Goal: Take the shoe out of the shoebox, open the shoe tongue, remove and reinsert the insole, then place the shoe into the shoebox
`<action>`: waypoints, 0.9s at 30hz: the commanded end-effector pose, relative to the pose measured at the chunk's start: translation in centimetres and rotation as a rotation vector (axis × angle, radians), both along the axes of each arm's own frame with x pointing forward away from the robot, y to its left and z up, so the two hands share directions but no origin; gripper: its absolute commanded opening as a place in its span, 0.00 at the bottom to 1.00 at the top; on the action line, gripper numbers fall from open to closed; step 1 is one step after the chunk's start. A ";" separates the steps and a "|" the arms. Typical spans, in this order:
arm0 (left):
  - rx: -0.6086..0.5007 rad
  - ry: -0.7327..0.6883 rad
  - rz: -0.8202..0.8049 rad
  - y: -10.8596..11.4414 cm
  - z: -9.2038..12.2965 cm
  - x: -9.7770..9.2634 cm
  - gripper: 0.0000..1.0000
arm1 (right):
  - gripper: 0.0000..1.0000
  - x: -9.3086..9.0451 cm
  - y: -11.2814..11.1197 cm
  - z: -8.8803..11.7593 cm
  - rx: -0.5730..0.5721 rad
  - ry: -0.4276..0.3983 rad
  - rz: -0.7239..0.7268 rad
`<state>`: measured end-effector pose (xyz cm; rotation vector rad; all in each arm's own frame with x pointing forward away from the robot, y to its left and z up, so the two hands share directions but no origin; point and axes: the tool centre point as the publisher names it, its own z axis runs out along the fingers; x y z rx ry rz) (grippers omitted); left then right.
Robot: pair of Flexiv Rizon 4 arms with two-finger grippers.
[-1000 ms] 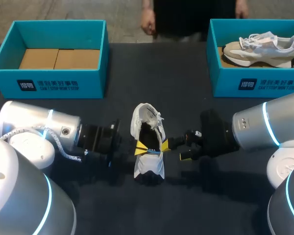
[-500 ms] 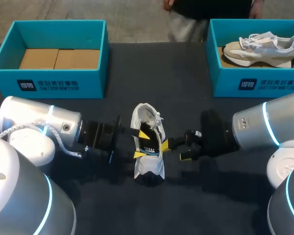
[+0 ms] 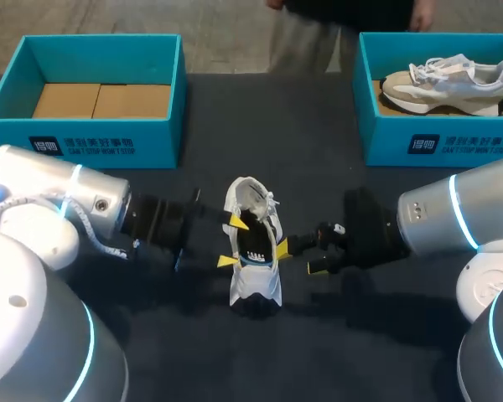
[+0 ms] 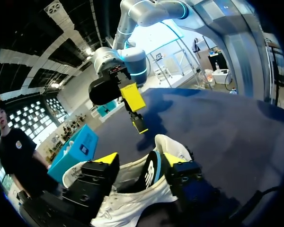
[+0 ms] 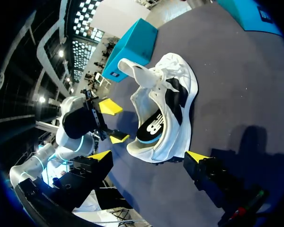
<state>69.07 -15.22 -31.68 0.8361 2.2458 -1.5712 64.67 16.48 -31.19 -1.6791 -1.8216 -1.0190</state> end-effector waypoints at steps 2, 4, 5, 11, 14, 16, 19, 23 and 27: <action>0.041 0.006 -0.079 0.2 1.1 0.7 0.19 | 1.00 -0.3 -1.5 0.4 -0.027 -0.010 -0.019; 0.081 0.000 -0.122 0.1 1.3 0.6 0.02 | 1.00 -0.3 -2.1 0.6 -0.046 -0.019 -0.027; 0.101 0.003 -0.139 0.1 1.3 0.7 0.00 | 1.00 -0.3 -2.4 0.7 -0.050 -0.023 -0.029; 0.176 -0.020 -0.232 -0.7 1.9 0.9 0.00 | 1.00 -0.2 -4.0 1.3 -0.086 -0.032 -0.041; 0.210 -0.029 -0.280 -1.2 2.1 1.0 0.00 | 1.00 -0.2 -4.6 1.6 -0.103 -0.035 -0.044; 0.229 -0.031 -0.312 -1.4 2.2 1.2 0.00 | 1.00 -0.3 -5.0 1.8 -0.115 -0.037 -0.045; 0.271 -0.039 -0.359 -1.6 2.3 1.3 0.00 | 1.00 -0.4 -5.9 2.4 -0.123 -0.043 -0.049; 0.327 -0.054 -0.422 -1.9 2.6 1.6 0.00 | 1.00 -0.5 -7.3 3.3 -0.145 -0.057 -0.075; 0.399 -0.075 -0.486 -2.2 2.8 1.9 0.00 | 1.00 -0.6 -8.8 4.1 -0.144 -0.073 -0.108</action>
